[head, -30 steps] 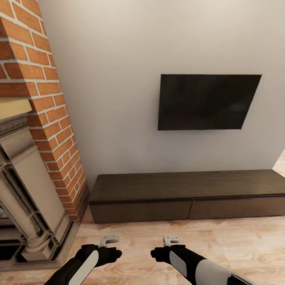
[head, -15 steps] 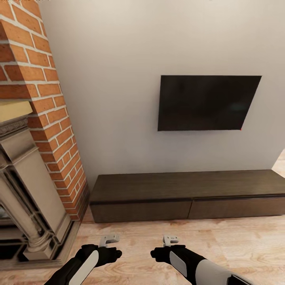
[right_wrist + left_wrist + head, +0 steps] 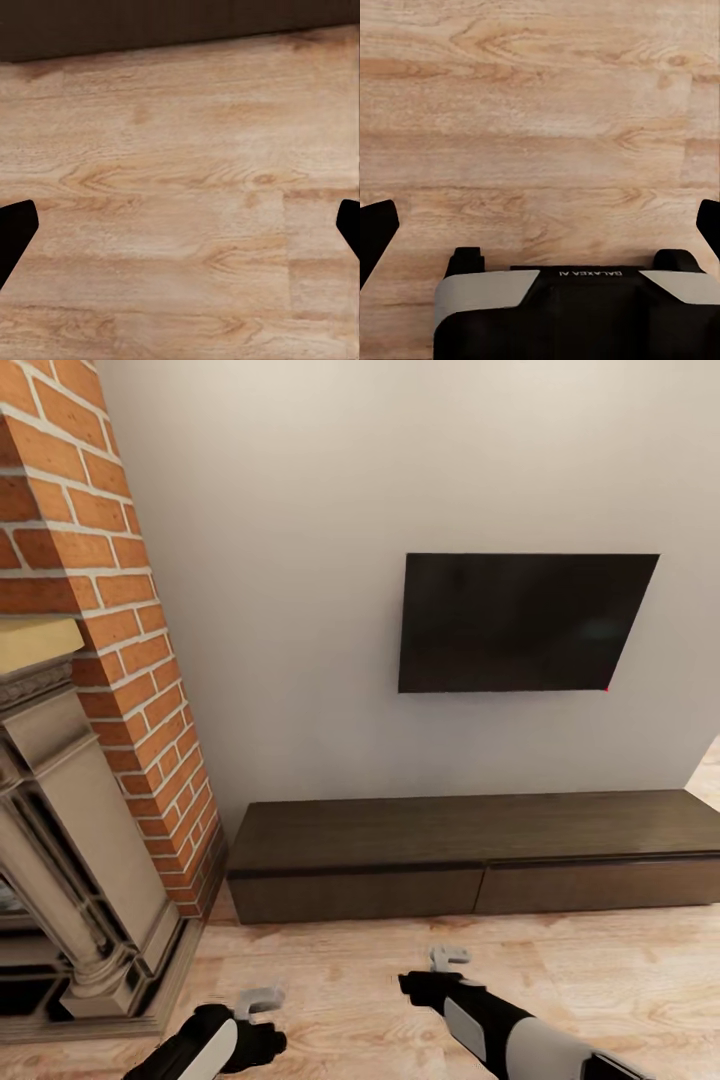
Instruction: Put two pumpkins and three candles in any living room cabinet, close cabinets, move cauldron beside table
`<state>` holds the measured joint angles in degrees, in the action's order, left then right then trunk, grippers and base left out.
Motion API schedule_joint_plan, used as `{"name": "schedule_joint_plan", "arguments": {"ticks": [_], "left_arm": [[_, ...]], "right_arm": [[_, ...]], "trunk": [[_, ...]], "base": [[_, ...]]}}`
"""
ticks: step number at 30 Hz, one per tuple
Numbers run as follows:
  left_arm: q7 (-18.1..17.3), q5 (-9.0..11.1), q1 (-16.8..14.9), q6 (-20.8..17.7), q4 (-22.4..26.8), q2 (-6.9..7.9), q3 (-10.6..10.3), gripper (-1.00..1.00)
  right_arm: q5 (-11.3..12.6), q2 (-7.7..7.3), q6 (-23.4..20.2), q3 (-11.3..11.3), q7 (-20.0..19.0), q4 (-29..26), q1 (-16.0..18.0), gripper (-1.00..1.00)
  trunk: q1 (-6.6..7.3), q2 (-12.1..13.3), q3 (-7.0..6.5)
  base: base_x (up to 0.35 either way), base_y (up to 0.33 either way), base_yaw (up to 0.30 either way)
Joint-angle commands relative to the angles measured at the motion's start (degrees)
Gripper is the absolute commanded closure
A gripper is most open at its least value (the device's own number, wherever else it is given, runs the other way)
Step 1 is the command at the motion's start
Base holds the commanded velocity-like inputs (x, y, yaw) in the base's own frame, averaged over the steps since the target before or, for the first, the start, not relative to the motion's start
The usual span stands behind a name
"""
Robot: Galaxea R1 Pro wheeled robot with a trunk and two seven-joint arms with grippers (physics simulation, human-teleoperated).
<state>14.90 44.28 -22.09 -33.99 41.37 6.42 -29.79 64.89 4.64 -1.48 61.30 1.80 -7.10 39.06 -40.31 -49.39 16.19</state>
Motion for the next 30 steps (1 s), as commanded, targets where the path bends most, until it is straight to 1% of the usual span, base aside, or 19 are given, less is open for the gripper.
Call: {"name": "schedule_joint_plan", "arguments": {"ticks": [1, 3, 5, 7, 8, 10, 12, 14, 18, 23, 30], "left_arm": [[0.5, 0.4, -0.1, 0.3, -3.1, 0.04, -0.4, -1.0], [0.5, 0.1, -0.1, 2.2, -9.2, 0.02, -0.5, -1.0], [0.3, 0.1, 0.0, 6.1, -13.9, 0.01, -0.5, -1.0], [0.0, 0.2, 0.0, 10.2, -17.4, 0.05, -0.6, -1.0], [-0.1, 0.2, 0.0, 11.0, -18.3, 0.08, -0.6, -1.0], [-0.4, 0.2, 0.0, 13.0, -21.7, 0.12, -0.6, -1.0], [-0.7, 0.2, 0.1, 13.9, -23.4, 0.1, -0.7, -1.0], [-1.3, 0.1, 0.1, 14.9, -24.4, 0.09, -0.7, -1.0], [-3.9, 0.1, 0.1, 17.3, -25.8, 0.07, -0.9, -1.0], [-4.2, 0.1, 0.1, 17.5, -26.7, 0.01, -0.9, -1.0], [-4.3, 0.1, 0.3, 17.6, -26.9, 0.0, -1.0, -1.0]], "right_arm": [[0.4, -0.23, 0.5, 0.4, 0.2, 1.2, 0.1, -1.0], [0.5, -0.45, 1.3, 0.3, 0.2, 3.8, 0.1, -1.0], [0.6, -0.54, 1.6, 0.3, 0.3, 5.3, 0.1, -1.0], [0.6, -0.57, 1.6, 0.3, 0.3, 5.9, 0.0, -1.0], [0.6, -0.58, 1.5, 0.3, 0.3, 6.0, 0.0, -1.0], [0.6, -0.59, 1.5, 0.3, 0.3, 6.3, -0.1, -1.0], [0.6, -0.59, 1.6, 0.3, 0.3, 6.4, -0.5, -1.0], [0.6, -0.6, 1.8, 0.3, 0.3, 6.4, -0.9, -1.0], [0.5, -0.59, 1.5, 0.3, 0.4, 6.5, -1.3, -1.0], [0.5, -0.6, 1.5, 0.3, 0.1, 6.6, -1.6, -1.0], [0.6, -0.6, 1.8, 0.3, 0.0, 6.6, -2.4, -1.0]], "trunk": [[-0.01, -0.1, 0.07], [-0.01, -0.1, 0.07], [-0.01, -0.1, 0.07], [-0.01, -0.1, 0.07], [0.21, 0.3, -0.11], [0.65, 1.1, -0.47], [1.09, 1.9, -0.83], [1.53, 2.7, -1.19], [2.41, 4.3, -1.9], [3.51, 6.4, -2.8], [5.04, 9.2, -4.06]], "base": [[0.0, 0.0, 0.0], [0.0, 0.0, 0.0], [0.0, 0.0, 0.0], [0.0, 0.0, 0.0], [0.0, 0.0, 0.0], [0.0, 0.0, 0.0], [0.0, 0.0, 0.0], [0.0, 0.0, 0.0], [-0.057, 0.0, 0.0], [-0.22, 0.0, 0.0], [-0.041, 0.0, 0.0]]}}
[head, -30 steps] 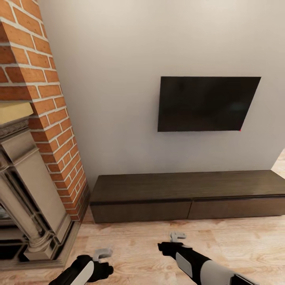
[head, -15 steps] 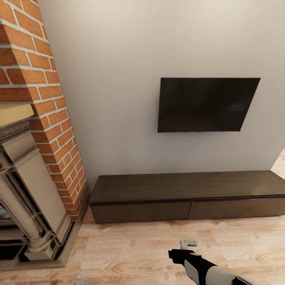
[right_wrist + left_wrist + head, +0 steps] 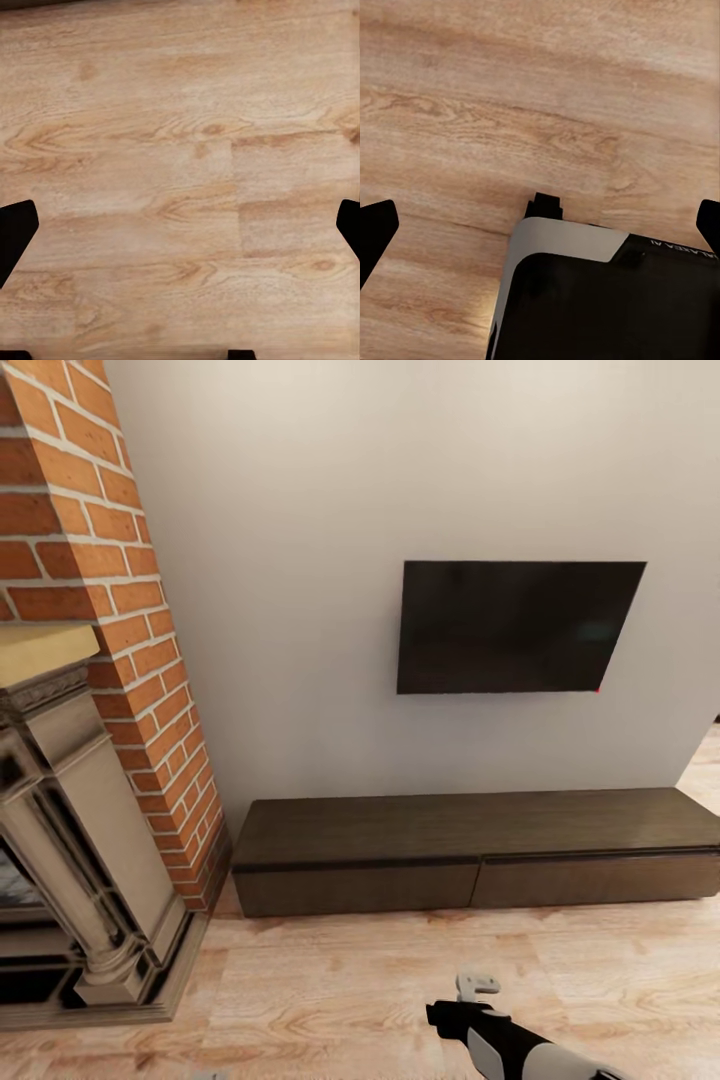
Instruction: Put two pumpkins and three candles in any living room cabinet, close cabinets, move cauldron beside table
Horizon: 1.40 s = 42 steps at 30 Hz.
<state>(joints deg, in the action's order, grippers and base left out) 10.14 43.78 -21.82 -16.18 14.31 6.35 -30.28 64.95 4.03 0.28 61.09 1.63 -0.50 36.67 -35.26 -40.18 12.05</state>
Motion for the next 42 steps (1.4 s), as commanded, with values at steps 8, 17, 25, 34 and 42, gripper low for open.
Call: {"name": "schedule_joint_plan", "arguments": {"ticks": [8, 17, 25, 34, 42], "left_arm": [[-5.1, -2.0, 0.4, 3.1, -5.4, 0.16, -0.6, -1.0], [-7.0, -5.3, 4.4, 14.4, -13.1, 0.43, -0.5, -1.0], [-7.4, -5.4, 7.3, 15.4, -13.5, 0.37, -0.6, -1.0], [-7.4, -5.4, 8.2, 15.4, -13.5, 0.29, -0.6, -1.0], [-6.7, -5.1, 8.3, 15.3, -13.5, 0.5, -0.5, -1.0]], "right_arm": [[0.4, -0.07, 0.8, 0.4, 0.1, 0.1, -3.9, -1.0], [-0.2, -0.71, 7.4, 0.5, -0.2, 0.2, -12.1, -1.0], [-1.8, -3.65, 14.4, 0.7, -14.6, 1.3, -18.8, -1.0], [-1.6, -5.06, 14.5, 0.4, -16.4, 3.1, -19.4, -1.0], [-1.7, -5.01, 14.6, 0.5, -6.5, 2.8, -19.4, -1.0]], "trunk": [[1.75, 3.2, -1.35], [3.73, 6.8, -2.79], [3.73, 6.8, -2.35], [3.73, 6.8, -1.87], [3.73, 6.8, -1.85]], "base": [[-0.002, 0.0, 0.0], [0.0, 0.0, 0.0], [0.0, 0.0, 0.0], [0.0, 0.0, 0.0], [0.0, 0.0, 0.0]]}}
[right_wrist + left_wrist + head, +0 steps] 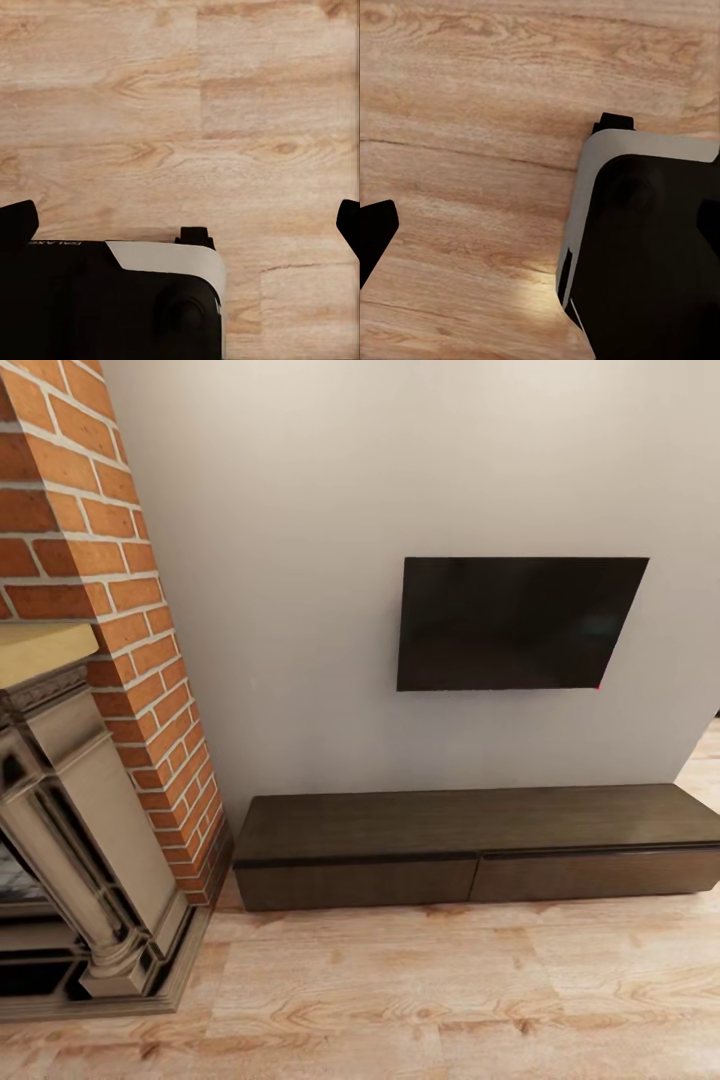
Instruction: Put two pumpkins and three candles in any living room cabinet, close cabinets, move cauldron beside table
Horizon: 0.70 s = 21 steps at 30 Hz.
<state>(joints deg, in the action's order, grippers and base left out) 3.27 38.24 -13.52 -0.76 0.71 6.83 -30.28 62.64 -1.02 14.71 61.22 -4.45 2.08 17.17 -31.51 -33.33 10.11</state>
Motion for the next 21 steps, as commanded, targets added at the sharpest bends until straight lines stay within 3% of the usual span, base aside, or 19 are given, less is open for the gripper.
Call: {"name": "schedule_joint_plan", "arguments": {"ticks": [1, 21], "left_arm": [[0.3, 0.4, 0.0, -0.1, 0.1, 0.06, -0.5, -1.0], [0.3, 0.7, 0.0, 0.0, 0.1, -0.84, -0.1, -1.0]], "right_arm": [[0.4, 0.09, 0.3, 0.4, -0.1, 0.1, 0.0, -1.0], [0.7, 0.26, 0.6, 0.4, 0.4, -0.3, 0.1, -1.0]], "trunk": [[-0.02, -0.1, 0.09], [-0.02, -0.1, 0.09]], "base": [[0.0, 0.0, 0.0], [0.0, 0.0, 0.0]]}}
